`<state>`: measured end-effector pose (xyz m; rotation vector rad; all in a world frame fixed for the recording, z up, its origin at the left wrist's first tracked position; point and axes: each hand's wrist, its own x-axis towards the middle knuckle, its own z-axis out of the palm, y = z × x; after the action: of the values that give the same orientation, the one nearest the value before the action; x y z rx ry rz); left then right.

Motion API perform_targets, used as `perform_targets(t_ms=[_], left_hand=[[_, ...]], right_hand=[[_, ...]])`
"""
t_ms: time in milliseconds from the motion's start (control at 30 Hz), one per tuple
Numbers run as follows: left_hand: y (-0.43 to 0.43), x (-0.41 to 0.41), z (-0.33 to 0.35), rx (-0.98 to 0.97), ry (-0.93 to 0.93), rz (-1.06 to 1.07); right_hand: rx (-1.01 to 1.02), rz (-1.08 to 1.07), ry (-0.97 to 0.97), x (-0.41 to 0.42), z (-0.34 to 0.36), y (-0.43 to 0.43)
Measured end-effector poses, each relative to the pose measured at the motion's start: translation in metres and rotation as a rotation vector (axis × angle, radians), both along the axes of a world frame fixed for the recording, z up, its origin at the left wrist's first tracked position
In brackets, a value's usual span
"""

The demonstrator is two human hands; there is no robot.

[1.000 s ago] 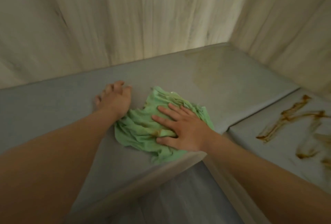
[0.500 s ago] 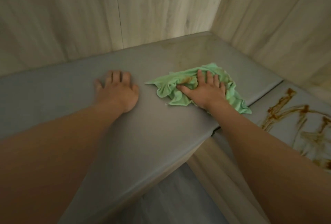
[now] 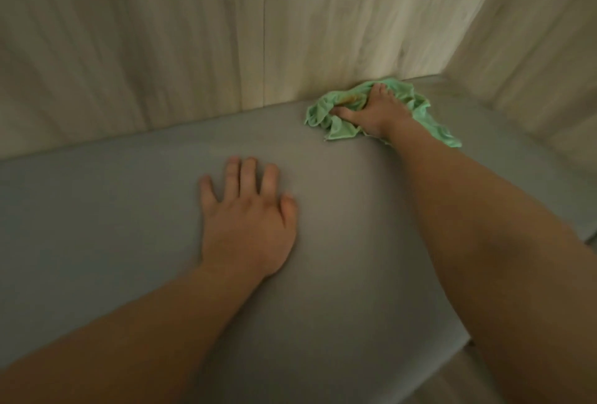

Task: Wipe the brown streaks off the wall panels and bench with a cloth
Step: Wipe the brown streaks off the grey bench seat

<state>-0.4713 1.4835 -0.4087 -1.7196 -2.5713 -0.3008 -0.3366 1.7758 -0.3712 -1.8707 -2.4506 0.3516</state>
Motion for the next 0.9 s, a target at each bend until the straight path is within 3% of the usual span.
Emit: perform_targets(t_ms=[133,300,433,533,600,733,900], left_hand=[[-0.001,0.001,-0.004,0.021,-0.006,0.004],[0.000,0.003,-0.003,0.012,0.006,0.006],[-0.001,0.003,-0.003,-0.004,0.004,0.010],[-0.001,0.003,-0.003,0.017,0.000,0.018],[-0.001,0.002,-0.003,0.011,-0.010,0.009],[-0.002,0.001,-0.004,0.004,-0.031,0.004],[-0.003,0.003,-0.001,-0.031,-0.057,-0.007]], right_hand=[[-0.008,-0.113,-0.047,-0.024,-0.001,0.017],[0.048,-0.112,-0.032,-0.076,-0.006,-0.033],[0.076,0.297,-0.014,-0.102,-0.014,-0.100],[0.043,0.578,-0.003,-0.071,-0.008,-0.102],[0.081,0.494,-0.053,-0.039,-0.005,-0.071],[0.030,0.021,-0.097,0.013,-0.006,-0.012],[0.005,0.115,-0.090,0.004,-0.010,-0.037]])
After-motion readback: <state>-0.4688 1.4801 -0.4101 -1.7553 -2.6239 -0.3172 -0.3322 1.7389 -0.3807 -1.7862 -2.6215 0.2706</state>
